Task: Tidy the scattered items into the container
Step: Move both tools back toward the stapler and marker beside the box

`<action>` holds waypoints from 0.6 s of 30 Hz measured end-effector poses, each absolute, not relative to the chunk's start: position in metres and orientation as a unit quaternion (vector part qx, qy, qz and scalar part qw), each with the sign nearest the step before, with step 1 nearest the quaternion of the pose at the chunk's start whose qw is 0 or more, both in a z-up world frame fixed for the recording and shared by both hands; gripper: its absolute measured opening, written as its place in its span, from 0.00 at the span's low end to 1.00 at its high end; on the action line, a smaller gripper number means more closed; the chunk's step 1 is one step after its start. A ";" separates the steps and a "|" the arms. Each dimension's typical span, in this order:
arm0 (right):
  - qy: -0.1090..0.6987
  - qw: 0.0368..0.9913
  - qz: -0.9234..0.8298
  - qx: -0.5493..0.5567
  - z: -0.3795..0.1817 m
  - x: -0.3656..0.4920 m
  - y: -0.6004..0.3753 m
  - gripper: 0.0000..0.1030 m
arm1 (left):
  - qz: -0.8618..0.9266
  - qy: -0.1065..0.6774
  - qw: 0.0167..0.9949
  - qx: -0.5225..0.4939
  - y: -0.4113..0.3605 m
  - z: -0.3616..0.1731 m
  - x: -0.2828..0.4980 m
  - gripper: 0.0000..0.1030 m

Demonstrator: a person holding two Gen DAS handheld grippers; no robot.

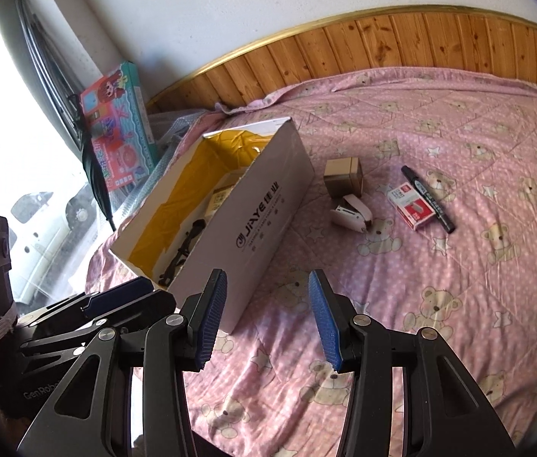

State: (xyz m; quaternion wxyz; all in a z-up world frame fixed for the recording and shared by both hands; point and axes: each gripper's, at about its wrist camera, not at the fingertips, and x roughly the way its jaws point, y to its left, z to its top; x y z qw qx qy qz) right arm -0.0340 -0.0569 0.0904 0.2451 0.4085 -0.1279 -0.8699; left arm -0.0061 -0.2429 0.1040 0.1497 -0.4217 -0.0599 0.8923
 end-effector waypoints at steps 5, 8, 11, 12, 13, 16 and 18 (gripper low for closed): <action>-0.153 0.224 -0.865 0.422 0.072 -0.045 -0.035 0.46 | 0.883 -0.050 0.167 -0.436 -0.225 0.095 -0.011 0.42; -0.162 0.210 -0.864 0.428 0.061 -0.054 -0.024 0.46 | 0.878 -0.043 0.175 -0.444 -0.216 0.089 -0.013 0.42; -0.168 0.200 -0.862 0.436 0.051 -0.062 -0.016 0.46 | 0.872 -0.039 0.179 -0.453 -0.208 0.082 -0.017 0.42; -0.169 0.197 -0.861 0.438 0.047 -0.066 -0.013 0.46 | 0.871 -0.038 0.180 -0.456 -0.206 0.080 -0.019 0.42; -0.170 0.193 -0.861 0.439 0.044 -0.069 -0.010 0.46 | 0.869 -0.038 0.180 -0.460 -0.204 0.077 -0.021 0.42; -0.176 0.182 -0.859 0.445 0.036 -0.081 -0.001 0.46 | 0.865 -0.036 0.183 -0.467 -0.198 0.072 -0.026 0.42; -0.178 0.176 -0.858 0.449 0.031 -0.087 0.003 0.46 | 0.862 -0.035 0.184 -0.471 -0.195 0.068 -0.030 0.42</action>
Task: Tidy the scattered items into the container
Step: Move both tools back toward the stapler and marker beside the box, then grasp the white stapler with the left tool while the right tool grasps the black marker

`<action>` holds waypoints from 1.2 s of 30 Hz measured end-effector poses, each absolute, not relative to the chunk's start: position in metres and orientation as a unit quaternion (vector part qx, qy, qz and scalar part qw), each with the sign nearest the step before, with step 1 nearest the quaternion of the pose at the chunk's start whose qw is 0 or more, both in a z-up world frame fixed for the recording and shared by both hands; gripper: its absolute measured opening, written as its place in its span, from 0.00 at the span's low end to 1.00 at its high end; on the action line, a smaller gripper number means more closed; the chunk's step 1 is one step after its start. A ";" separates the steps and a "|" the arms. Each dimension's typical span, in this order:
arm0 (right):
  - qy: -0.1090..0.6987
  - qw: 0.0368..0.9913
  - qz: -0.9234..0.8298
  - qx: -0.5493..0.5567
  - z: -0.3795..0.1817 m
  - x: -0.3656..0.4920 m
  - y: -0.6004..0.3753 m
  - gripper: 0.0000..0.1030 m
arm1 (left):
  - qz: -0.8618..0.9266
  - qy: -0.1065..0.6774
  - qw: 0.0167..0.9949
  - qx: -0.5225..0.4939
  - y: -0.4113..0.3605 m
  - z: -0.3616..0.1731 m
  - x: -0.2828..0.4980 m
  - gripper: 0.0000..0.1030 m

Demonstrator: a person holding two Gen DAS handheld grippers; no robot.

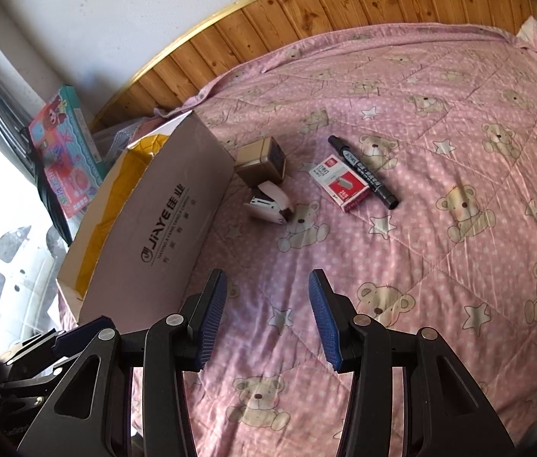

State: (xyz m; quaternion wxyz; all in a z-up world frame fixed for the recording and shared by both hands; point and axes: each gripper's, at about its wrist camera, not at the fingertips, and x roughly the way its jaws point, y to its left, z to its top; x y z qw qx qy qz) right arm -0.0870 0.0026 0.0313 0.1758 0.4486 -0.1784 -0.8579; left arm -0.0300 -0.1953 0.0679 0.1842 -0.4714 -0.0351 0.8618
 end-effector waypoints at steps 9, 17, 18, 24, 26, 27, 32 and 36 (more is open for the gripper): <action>-0.159 0.184 -0.852 0.464 0.012 -0.126 -0.010 0.46 | 0.849 -0.037 0.183 -0.495 -0.187 0.051 -0.052 0.42; -0.181 0.202 -0.834 0.480 -0.018 -0.188 -0.023 0.46 | 0.838 -0.043 0.175 -0.514 -0.188 0.034 -0.070 0.42; -0.181 0.204 -0.832 0.483 -0.023 -0.197 -0.025 0.46 | 0.837 -0.044 0.174 -0.516 -0.188 0.033 -0.072 0.42; -0.152 0.211 -0.834 0.487 -0.050 -0.233 -0.042 0.47 | 0.831 -0.052 0.165 -0.528 -0.194 0.023 -0.083 0.42; -0.129 0.224 -0.838 0.480 -0.050 -0.236 -0.050 0.44 | 0.829 -0.055 0.167 -0.531 -0.194 0.021 -0.086 0.42; -0.119 0.237 -0.836 0.480 -0.049 -0.236 -0.054 0.38 | 0.828 -0.054 0.169 -0.532 -0.193 0.021 -0.087 0.42; -0.032 0.300 -0.832 0.465 -0.036 -0.208 -0.077 0.24 | 0.825 -0.052 0.172 -0.535 -0.191 0.018 -0.093 0.42; -0.006 0.357 -0.816 0.454 -0.031 -0.179 -0.082 0.24 | 0.821 -0.051 0.180 -0.539 -0.187 0.015 -0.099 0.42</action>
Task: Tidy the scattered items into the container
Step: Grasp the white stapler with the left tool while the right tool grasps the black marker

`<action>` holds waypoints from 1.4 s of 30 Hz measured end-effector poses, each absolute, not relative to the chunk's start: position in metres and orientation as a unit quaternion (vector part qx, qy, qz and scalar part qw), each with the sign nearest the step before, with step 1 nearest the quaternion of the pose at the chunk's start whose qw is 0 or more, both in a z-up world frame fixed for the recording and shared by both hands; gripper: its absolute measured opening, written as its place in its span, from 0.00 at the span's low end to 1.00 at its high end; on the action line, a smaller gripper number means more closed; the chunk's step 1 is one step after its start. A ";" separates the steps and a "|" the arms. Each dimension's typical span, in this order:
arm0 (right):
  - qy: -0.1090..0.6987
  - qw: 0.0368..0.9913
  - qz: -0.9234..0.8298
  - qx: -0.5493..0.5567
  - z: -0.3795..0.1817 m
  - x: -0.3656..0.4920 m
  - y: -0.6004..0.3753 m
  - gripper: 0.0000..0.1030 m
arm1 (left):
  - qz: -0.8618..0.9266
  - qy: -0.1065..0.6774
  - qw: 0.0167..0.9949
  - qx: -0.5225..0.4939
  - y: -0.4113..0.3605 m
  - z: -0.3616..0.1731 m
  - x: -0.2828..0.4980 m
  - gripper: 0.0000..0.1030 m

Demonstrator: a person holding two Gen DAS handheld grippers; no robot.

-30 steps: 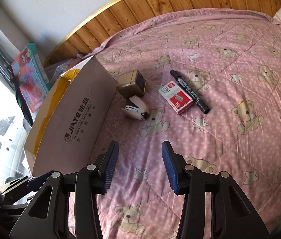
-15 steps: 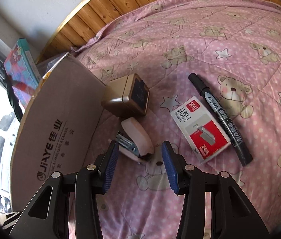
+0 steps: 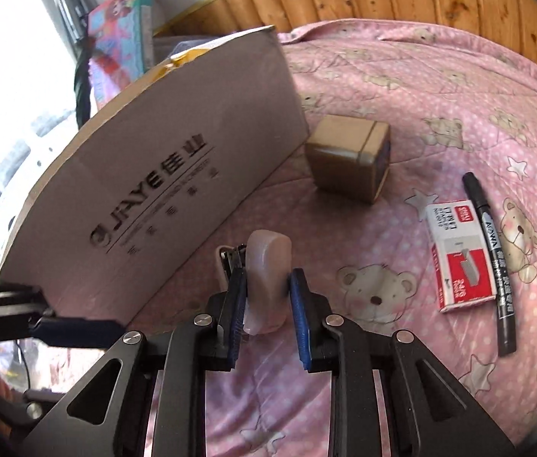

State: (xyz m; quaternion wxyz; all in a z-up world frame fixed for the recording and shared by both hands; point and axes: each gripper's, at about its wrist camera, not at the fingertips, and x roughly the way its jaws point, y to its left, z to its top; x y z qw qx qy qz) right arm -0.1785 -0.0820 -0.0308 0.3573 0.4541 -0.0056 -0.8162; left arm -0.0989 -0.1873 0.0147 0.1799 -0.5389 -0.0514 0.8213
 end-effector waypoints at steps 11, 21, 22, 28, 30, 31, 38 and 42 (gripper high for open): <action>-0.053 0.429 -0.771 0.467 -0.024 -0.174 -0.072 0.27 | 0.816 -0.041 0.167 -0.552 -0.176 -0.001 -0.113 0.44; -0.025 0.402 -0.776 0.485 -0.047 -0.185 -0.083 0.24 | 0.809 -0.040 0.177 -0.560 -0.173 0.000 -0.105 0.45; -0.004 0.377 -0.794 0.478 -0.039 -0.181 -0.081 0.24 | 0.808 -0.042 0.177 -0.560 -0.173 0.001 -0.104 0.45; 0.022 0.260 -0.826 0.500 -0.023 -0.162 -0.066 0.27 | 0.811 -0.047 0.170 -0.558 -0.174 -0.001 -0.102 0.45; -0.011 0.275 -0.815 0.509 -0.021 -0.161 -0.065 0.30 | 0.808 -0.046 0.173 -0.561 -0.171 -0.004 -0.100 0.45; -0.024 0.280 -0.814 0.508 -0.018 -0.160 -0.063 0.30 | 0.807 -0.040 0.177 -0.563 -0.168 -0.006 -0.098 0.45; -0.060 0.223 -0.856 0.462 0.008 -0.166 -0.002 0.31 | 0.810 -0.028 0.183 -0.556 -0.155 -0.008 -0.094 0.45; -0.014 0.156 -0.862 0.482 -0.016 -0.196 0.025 0.31 | 0.811 -0.055 0.189 -0.550 -0.145 -0.010 -0.107 0.46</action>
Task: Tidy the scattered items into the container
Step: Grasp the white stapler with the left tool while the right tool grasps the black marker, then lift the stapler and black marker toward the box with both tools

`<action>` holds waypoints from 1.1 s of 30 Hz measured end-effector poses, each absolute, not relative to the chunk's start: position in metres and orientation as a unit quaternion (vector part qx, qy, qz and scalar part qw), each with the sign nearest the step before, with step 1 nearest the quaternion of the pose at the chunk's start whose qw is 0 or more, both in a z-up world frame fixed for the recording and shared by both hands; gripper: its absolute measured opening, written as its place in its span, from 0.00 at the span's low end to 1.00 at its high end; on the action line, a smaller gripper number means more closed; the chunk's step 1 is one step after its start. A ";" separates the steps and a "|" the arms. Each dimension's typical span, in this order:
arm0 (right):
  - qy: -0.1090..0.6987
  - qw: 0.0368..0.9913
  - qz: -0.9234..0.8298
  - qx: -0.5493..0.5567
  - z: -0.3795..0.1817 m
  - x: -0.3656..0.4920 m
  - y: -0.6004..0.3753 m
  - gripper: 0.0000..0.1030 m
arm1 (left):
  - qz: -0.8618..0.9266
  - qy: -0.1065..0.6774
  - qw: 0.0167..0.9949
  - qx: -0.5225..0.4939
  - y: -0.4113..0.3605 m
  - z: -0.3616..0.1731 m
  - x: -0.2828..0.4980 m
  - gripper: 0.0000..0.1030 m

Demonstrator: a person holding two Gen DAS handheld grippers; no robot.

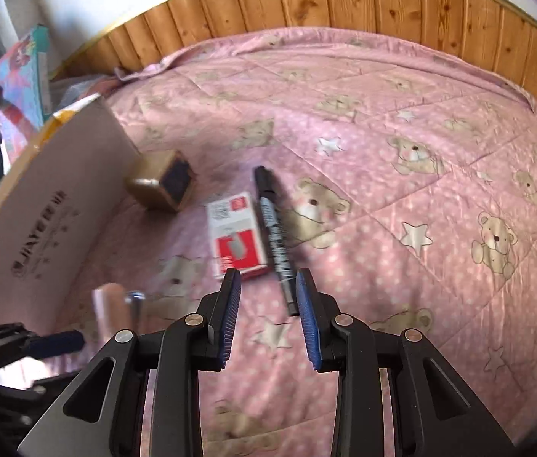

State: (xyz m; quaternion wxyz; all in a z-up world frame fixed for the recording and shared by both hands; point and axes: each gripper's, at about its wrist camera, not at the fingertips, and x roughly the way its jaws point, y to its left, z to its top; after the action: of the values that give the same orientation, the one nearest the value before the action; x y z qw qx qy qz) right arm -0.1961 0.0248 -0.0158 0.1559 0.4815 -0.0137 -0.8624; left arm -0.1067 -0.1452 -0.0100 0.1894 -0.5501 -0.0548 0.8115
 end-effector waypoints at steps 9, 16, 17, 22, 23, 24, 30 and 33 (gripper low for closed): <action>-0.148 0.152 -0.829 0.517 -0.032 -0.199 0.066 0.14 | 0.826 -0.052 0.150 -0.542 -0.137 -0.038 -0.139 0.47; -0.040 0.161 -0.859 0.485 -0.026 -0.213 0.036 0.30 | 0.829 -0.058 0.153 -0.535 -0.133 -0.042 -0.147 0.48; -0.039 0.162 -0.857 0.488 -0.034 -0.220 0.035 0.27 | 0.834 -0.055 0.152 -0.528 -0.129 -0.042 -0.148 0.48; -0.075 0.159 -0.838 0.516 -0.037 -0.206 0.044 0.13 | 0.840 -0.014 0.167 -0.516 -0.125 -0.043 -0.150 0.28; -0.088 0.165 -0.836 0.516 -0.034 -0.196 0.048 0.13 | 0.833 -0.023 0.173 -0.525 -0.130 -0.042 -0.148 0.28; -0.085 0.169 -0.835 0.516 -0.031 -0.188 0.049 0.14 | 0.827 -0.027 0.178 -0.532 -0.134 -0.041 -0.145 0.28; -0.056 0.156 -0.847 0.505 -0.041 -0.189 0.042 0.24 | 0.834 -0.005 0.189 -0.519 -0.130 -0.043 -0.127 0.36; -0.058 0.150 -0.853 0.497 -0.042 -0.189 0.041 0.14 | 0.846 0.012 0.193 -0.497 -0.124 -0.046 -0.125 0.28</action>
State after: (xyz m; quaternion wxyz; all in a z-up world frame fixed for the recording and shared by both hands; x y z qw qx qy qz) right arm -0.1890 0.0413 -0.0425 0.1496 0.4967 -0.0577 -0.8530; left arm -0.1255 -0.1244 -0.0455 0.1934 -0.4969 0.0119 0.8459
